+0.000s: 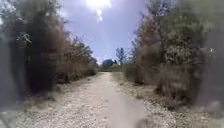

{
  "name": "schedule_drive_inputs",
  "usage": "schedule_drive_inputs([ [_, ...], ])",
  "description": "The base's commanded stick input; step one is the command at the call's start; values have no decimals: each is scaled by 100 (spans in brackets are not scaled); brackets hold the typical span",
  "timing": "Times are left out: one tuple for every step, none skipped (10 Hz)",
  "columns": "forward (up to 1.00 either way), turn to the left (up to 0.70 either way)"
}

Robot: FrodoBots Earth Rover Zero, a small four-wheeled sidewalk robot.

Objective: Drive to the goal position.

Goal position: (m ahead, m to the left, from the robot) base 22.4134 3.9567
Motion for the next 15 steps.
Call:
schedule_drive_inputs([
  [70,0],
  [70,0],
  [70,1],
  [70,13],
  [70,35],
  [70,23],
  [70,12],
  [70,0],
  [70,0],
  [70,0],
  [70,0],
  [70,0],
  [70,0],
  [70,0],
  [70,0],
])
